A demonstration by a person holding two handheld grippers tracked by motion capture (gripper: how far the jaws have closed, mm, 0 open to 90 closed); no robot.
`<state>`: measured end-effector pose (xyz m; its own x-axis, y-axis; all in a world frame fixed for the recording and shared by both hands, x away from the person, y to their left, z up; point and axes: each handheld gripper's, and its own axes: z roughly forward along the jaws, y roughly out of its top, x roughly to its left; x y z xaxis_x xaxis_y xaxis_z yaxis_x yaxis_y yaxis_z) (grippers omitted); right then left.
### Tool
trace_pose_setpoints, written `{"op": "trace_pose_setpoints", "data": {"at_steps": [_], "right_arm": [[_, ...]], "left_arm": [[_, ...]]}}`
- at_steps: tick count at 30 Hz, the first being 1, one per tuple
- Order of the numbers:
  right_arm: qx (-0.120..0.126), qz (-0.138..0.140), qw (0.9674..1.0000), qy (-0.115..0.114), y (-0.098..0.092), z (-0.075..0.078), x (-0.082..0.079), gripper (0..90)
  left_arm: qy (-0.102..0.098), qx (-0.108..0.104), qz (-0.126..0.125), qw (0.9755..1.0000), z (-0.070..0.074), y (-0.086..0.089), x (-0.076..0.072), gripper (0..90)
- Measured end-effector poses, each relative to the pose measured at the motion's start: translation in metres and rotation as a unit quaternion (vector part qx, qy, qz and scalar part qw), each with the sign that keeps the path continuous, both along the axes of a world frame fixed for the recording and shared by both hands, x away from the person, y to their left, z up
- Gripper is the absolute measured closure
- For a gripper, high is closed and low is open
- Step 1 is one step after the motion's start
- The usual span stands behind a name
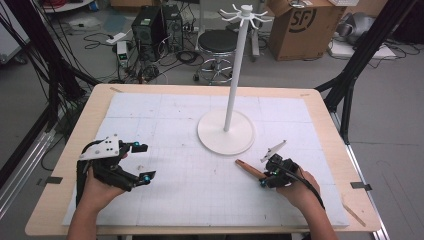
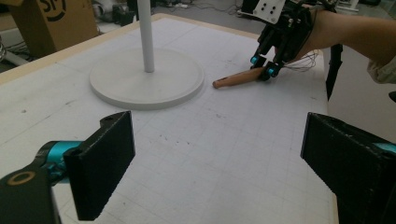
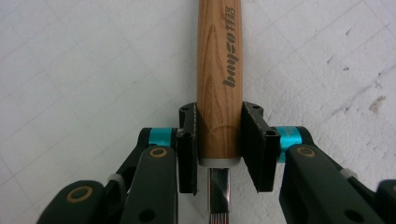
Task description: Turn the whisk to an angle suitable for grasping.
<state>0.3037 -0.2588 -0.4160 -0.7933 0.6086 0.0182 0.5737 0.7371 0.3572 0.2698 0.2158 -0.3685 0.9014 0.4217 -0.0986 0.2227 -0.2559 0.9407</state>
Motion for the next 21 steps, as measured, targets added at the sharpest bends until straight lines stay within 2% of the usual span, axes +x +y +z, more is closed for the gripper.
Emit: {"op": "trace_pose_setpoints", "data": {"at_steps": [4,6,8,11,13,15,16,18,19,21], "right_arm": [[0.0,0.009,0.9998,-0.015,0.001,0.001,-0.002,69.6],[0.016,0.011,0.9994,-0.028,-0.001,0.007,-0.004,69.6],[0.022,0.008,0.9994,-0.027,-0.002,0.01,-0.005,69.6],[0.042,0.012,0.9983,-0.04,-0.005,0.016,-0.005,69.6],[0.07,0.011,0.9962,-0.052,-0.009,0.022,-0.005,69.7],[0.078,0.009,0.9954,-0.054,-0.01,0.024,-0.005,69.7],[0.095,0.012,0.9934,-0.063,-0.014,0.026,-0.005,69.7],[0.112,0.012,0.9916,-0.064,-0.016,0.029,-0.005,69.7],[0.112,0.012,0.9916,-0.064,-0.016,0.029,-0.005,69.7],[0.127,0.015,0.9892,-0.072,-0.018,0.032,-0.006,69.7]], "left_arm": [[-0.001,-0.002,0.002,1.0,0.0,0.001,0.0,10.6],[-0.001,-0.003,0.003,1.0,0.0,0.002,0.0,10.6],[0.0,-0.003,0.004,1.0,0.0,0.002,0.0,10.6],[0.0,-0.003,0.004,1.0,0.0,0.002,0.0,10.6],[0.0,-0.003,0.003,1.0,0.0,0.002,0.0,10.6],[-0.001,-0.003,0.003,1.0,0.0,0.002,0.001,10.6],[-0.001,-0.003,0.003,1.0,0.0,0.002,0.001,10.6],[-0.001,-0.004,0.0,1.0,0.0,0.003,0.001,10.6],[0.0,-0.005,0.002,1.0,0.0,0.003,0.001,10.6],[-0.001,-0.006,0.002,1.0,0.0,0.004,0.001,10.6]]}}
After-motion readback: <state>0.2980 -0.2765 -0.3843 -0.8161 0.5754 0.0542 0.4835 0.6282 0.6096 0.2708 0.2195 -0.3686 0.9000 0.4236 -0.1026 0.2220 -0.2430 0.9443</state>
